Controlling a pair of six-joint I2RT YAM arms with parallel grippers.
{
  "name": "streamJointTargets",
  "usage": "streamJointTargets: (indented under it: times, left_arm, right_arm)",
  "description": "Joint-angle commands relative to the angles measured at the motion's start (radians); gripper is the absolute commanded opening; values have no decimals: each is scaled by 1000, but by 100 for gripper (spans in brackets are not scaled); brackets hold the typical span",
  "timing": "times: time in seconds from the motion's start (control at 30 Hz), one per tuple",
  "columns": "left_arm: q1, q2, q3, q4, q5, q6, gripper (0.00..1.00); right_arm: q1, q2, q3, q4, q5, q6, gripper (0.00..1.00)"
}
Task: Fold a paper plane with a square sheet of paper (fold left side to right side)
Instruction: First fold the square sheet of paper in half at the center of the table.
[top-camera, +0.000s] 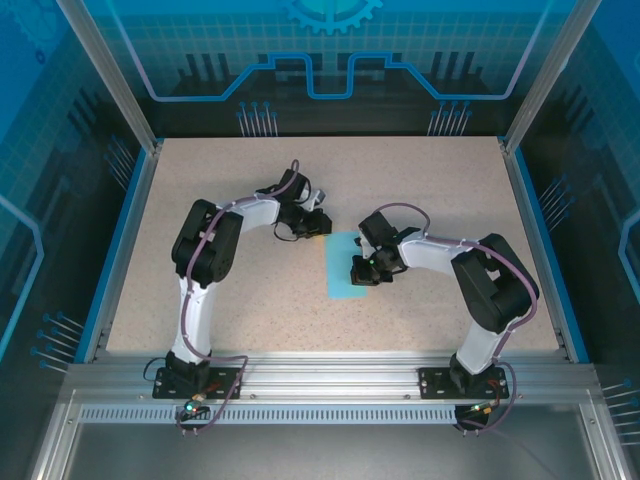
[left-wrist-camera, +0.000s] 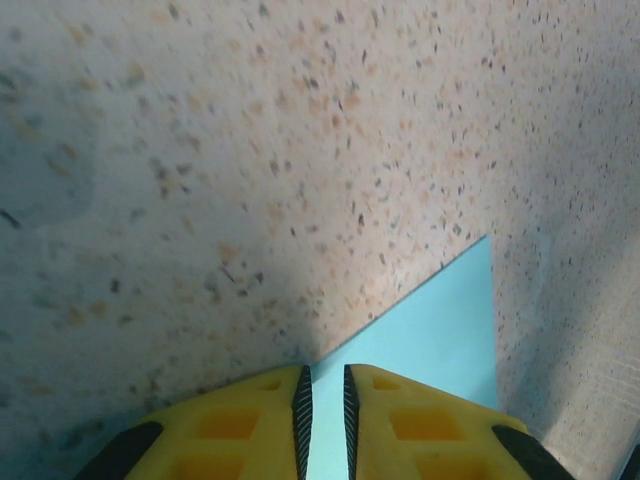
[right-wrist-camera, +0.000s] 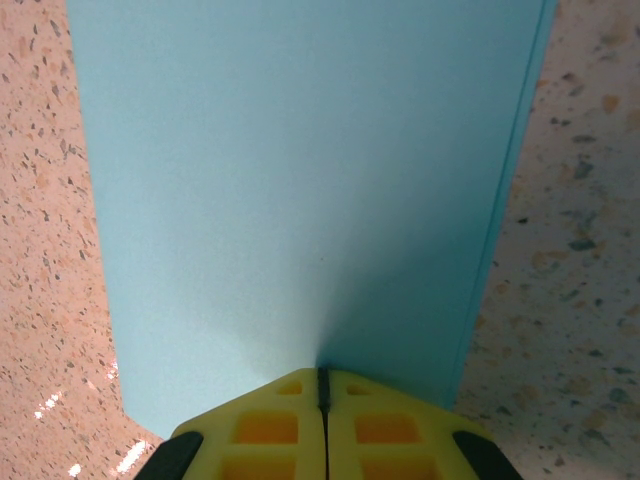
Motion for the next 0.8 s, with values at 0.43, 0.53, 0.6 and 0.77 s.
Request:
streamJointTargets:
  times: [0.43,0.53,0.6,0.77]
  left_arm:
    - [85,2,95,-17,-117,35,30]
    - [91,-53,87,-27,-117,36,32]
    - [91,-97,62,-25,-116,32,33]
    - [91,-219,-65,15,-87,-22,35]
  right_arm:
    - [15,13,-125,37,42,119,8]
    - [29,8,-128,59,34,139,8]
    - [34,2,-135,94,17,158,8]
    - [53,-13,-132,187,-32,206,9]
